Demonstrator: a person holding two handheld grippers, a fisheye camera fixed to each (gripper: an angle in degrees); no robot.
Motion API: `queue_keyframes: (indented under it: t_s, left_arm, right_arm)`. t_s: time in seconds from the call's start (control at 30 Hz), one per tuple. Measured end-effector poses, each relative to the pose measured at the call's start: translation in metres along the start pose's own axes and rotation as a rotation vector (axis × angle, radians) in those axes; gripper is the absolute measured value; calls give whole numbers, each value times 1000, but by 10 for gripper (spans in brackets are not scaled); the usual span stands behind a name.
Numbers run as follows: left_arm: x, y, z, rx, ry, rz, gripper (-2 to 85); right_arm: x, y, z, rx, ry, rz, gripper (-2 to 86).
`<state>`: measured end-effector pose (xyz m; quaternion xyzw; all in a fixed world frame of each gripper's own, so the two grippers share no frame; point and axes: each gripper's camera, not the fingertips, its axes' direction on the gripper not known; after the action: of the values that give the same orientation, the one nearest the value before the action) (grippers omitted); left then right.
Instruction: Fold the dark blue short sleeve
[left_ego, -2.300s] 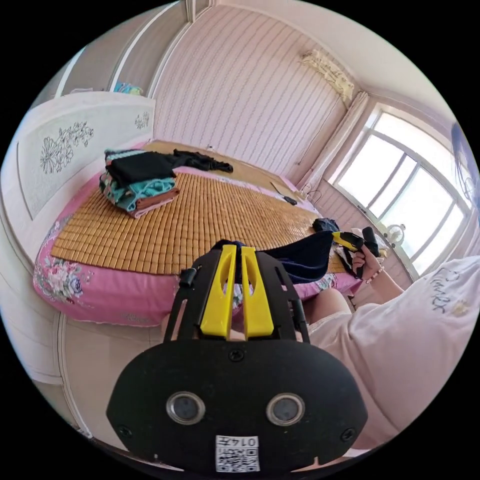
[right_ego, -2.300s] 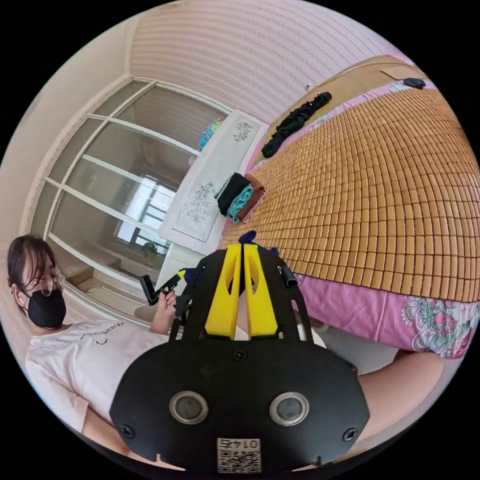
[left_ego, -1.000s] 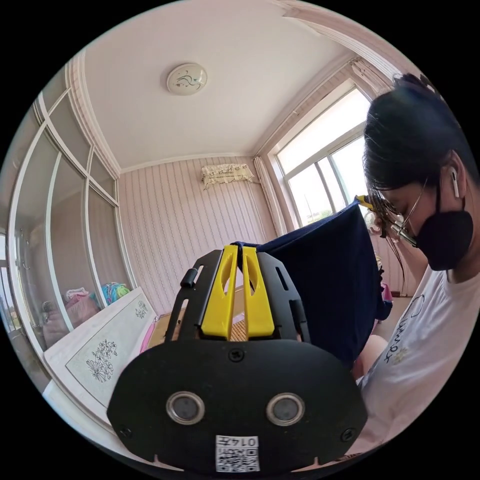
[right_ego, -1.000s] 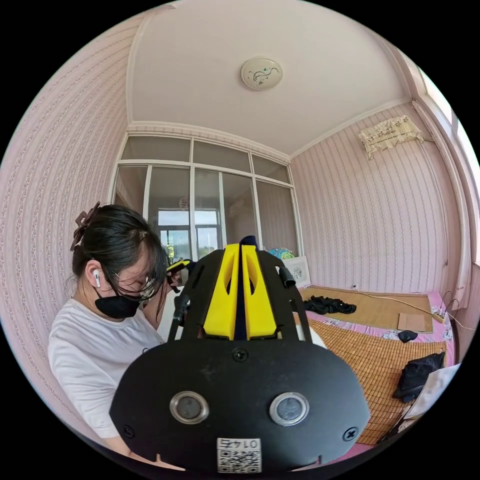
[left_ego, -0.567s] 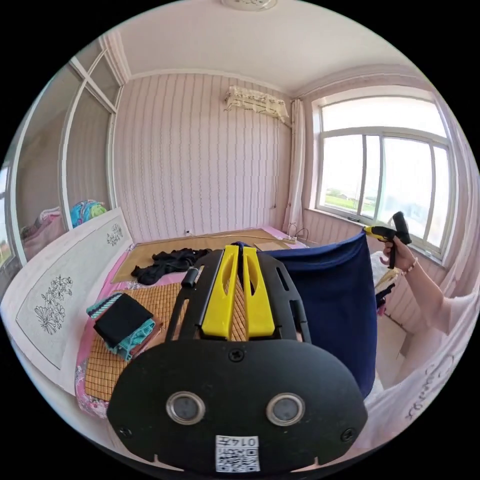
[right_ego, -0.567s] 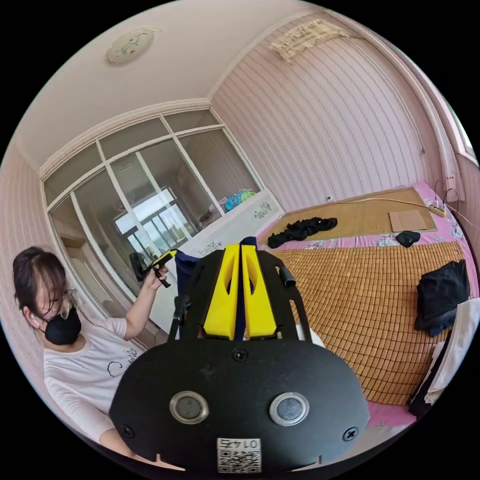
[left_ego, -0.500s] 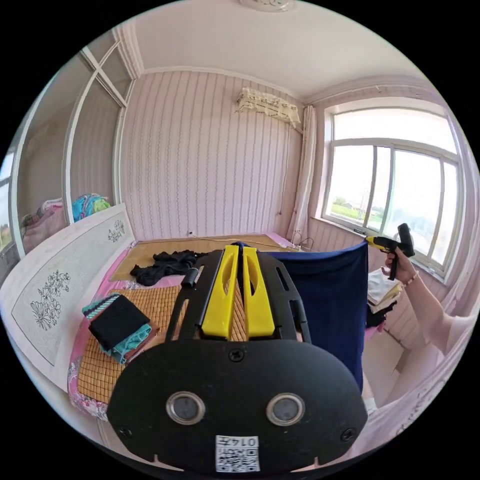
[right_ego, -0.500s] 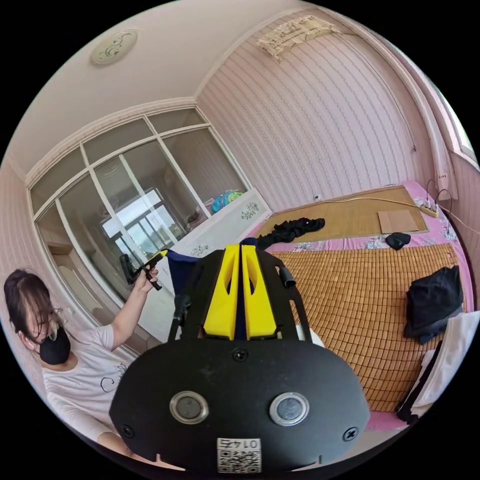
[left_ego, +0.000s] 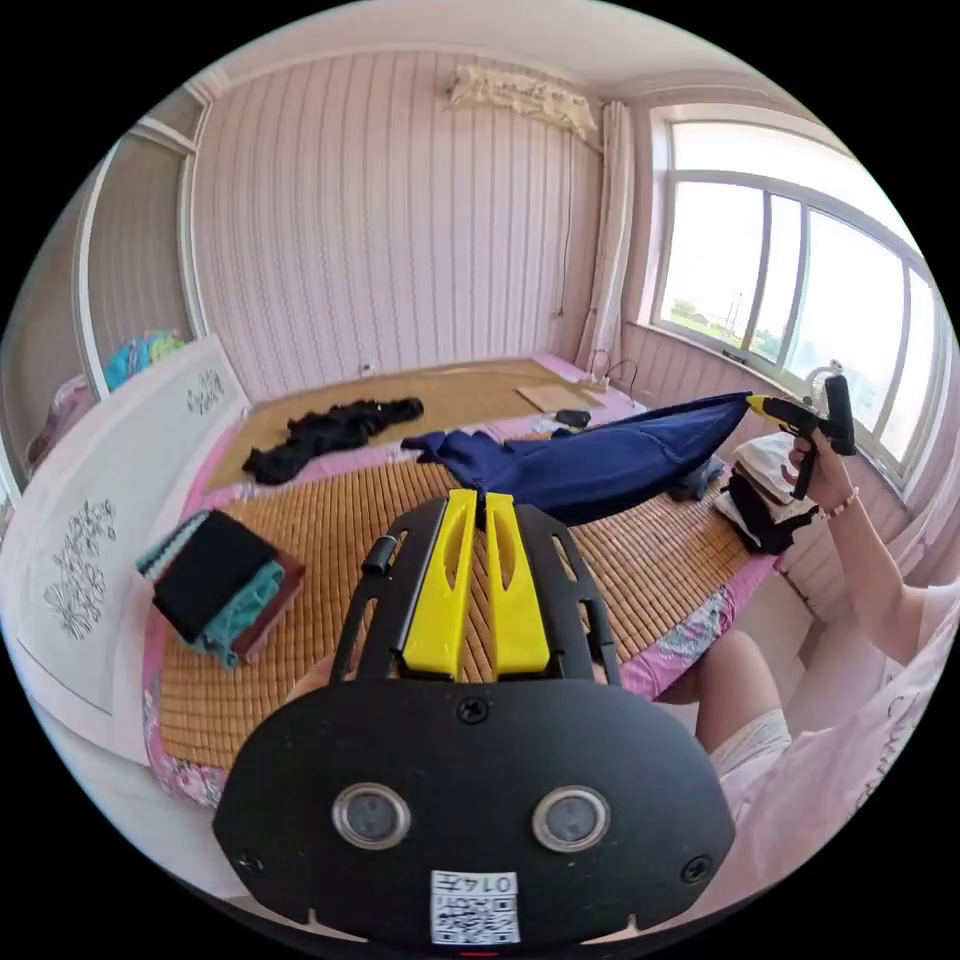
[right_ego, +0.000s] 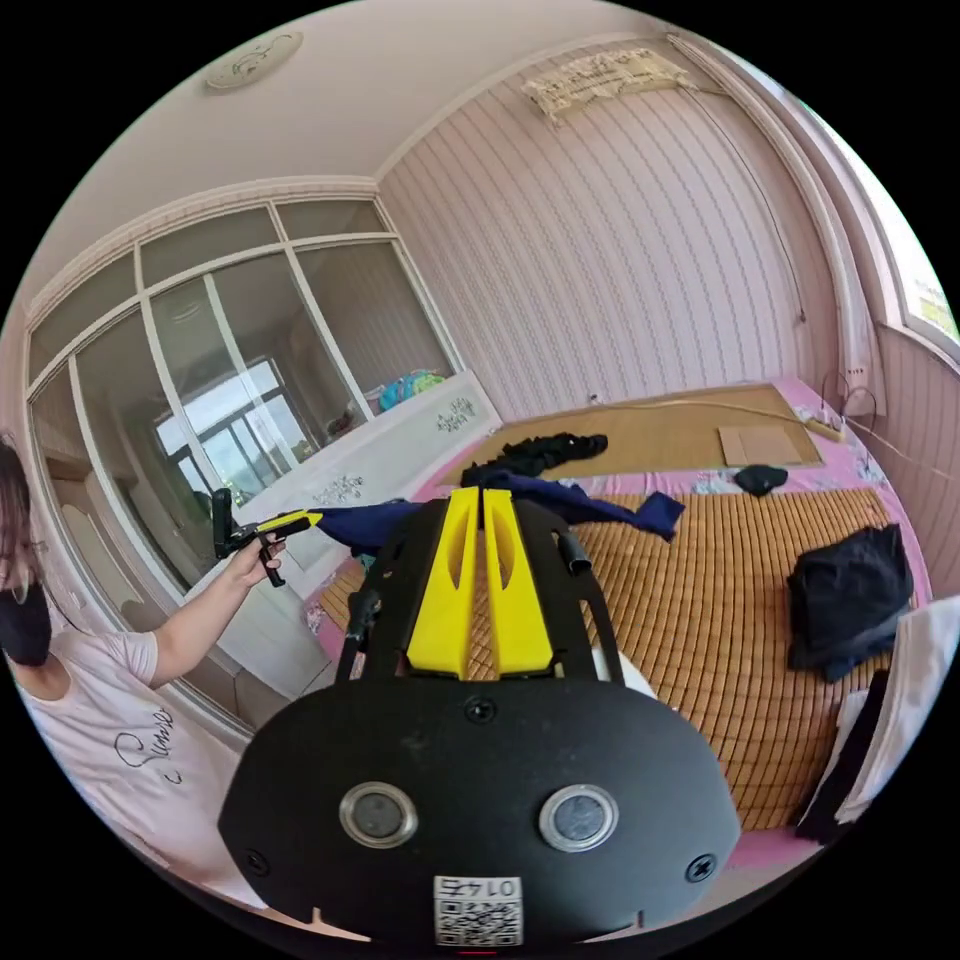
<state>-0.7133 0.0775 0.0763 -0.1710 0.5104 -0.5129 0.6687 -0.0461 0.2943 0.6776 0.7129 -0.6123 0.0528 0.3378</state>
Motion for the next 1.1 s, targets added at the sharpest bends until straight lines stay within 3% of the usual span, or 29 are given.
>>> queue_keyframes:
  t_s: [0.17, 0.27, 0.43, 0.63, 0.83, 1.1]
  left_arm:
    - [-15, 147, 165, -389, 2, -174, -5]
    - [-16, 215, 226, -547, 2, -253, -5]
    - [-15, 266, 271, -627, 46, -323, -5]
    - [-8, 300, 299, -709, 55, -240, -4]
    - [-1, 337, 312, -734, 107, -218, -3]
    - [7, 367, 318, -678, 195, -196, 2]
  right_arm:
    - [101, 129, 90, -239, 8, 382, -7]
    - [129, 175, 129, -410, 71, 479, -8]
    - [159, 204, 141, -497, 89, 593, -8]
    - [176, 213, 131, -566, 84, 586, -8]
    - [188, 224, 137, -707, 81, 586, -8]
    - [215, 226, 138, -755, 68, 710, -7]
